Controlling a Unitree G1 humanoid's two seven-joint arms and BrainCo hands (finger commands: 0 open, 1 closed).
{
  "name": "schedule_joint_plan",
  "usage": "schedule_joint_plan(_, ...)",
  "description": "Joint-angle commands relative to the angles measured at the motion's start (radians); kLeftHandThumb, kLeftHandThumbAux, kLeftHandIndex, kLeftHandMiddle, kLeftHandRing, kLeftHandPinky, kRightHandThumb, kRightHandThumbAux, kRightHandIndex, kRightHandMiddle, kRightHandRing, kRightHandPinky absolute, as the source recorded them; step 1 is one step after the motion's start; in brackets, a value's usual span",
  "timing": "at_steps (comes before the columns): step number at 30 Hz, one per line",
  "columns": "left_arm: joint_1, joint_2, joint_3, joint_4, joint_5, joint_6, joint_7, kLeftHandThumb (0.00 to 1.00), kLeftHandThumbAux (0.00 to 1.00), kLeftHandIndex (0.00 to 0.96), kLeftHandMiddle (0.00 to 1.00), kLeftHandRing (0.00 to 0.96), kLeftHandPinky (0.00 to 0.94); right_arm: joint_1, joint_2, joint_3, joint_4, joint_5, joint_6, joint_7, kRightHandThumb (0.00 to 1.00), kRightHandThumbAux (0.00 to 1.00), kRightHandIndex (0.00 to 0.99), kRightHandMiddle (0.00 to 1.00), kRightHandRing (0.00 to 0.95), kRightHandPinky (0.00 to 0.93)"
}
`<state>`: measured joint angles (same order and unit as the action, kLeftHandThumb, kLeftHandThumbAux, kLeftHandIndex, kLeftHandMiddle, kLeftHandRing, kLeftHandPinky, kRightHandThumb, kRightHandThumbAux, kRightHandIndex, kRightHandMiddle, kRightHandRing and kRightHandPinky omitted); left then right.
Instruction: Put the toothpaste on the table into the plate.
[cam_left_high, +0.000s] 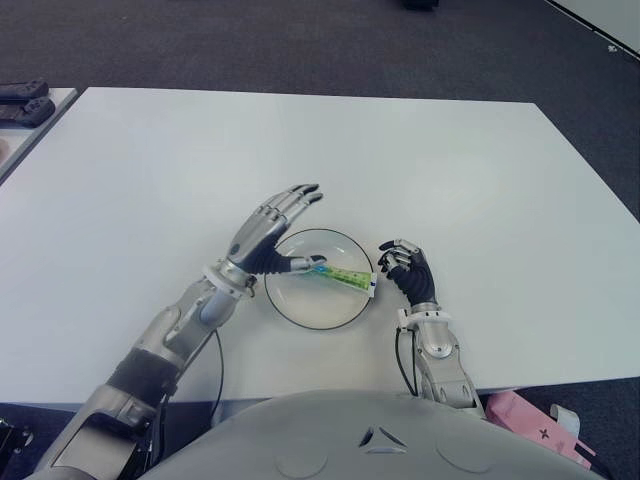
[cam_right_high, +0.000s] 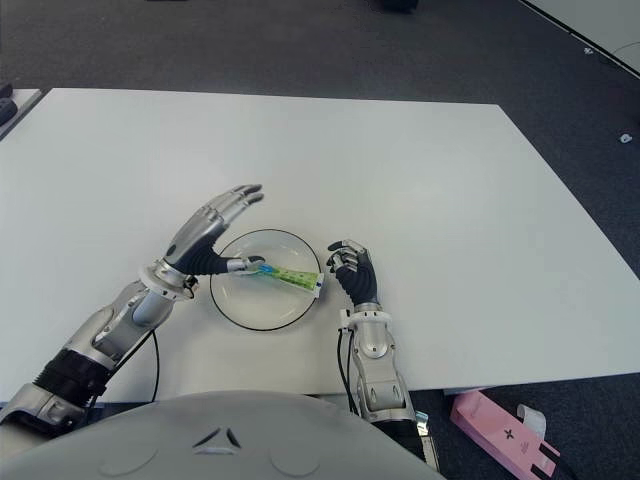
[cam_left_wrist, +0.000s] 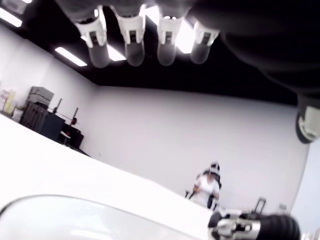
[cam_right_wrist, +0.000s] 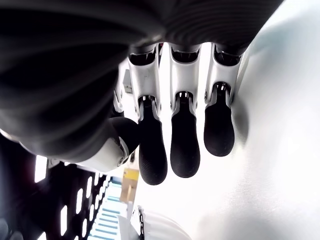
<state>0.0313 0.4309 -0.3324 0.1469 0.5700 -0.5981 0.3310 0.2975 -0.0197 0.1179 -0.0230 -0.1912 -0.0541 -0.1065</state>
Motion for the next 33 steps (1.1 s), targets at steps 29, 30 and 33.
schedule_joint_plan(29, 0.114, -0.354, 0.387, 0.175, -0.657, 0.055, -0.156, 0.715, 0.721, 0.426, 0.442, 0.408, 0.419, -0.041, 0.0, -0.008, 0.06, 0.0, 0.016, 0.0, 0.707, 0.728, 0.432, 0.633, 0.631, 0.635)
schedule_joint_plan(30, 0.111, -0.358, 0.391, 0.179, -0.66, 0.054, -0.16, 0.717, 0.721, 0.426, 0.445, 0.412, 0.421, -0.043, 0.0, -0.009, 0.063, 0.0, 0.015, 0.0, 0.707, 0.728, 0.432, 0.634, 0.631, 0.637)
schedule_joint_plan(33, 0.108, -0.369, 0.404, 0.189, -0.661, 0.054, -0.168, 0.719, 0.72, 0.427, 0.453, 0.421, 0.428, -0.051, 0.001, -0.011, 0.071, -0.001, 0.014, -0.001, 0.707, 0.728, 0.432, 0.637, 0.634, 0.639)
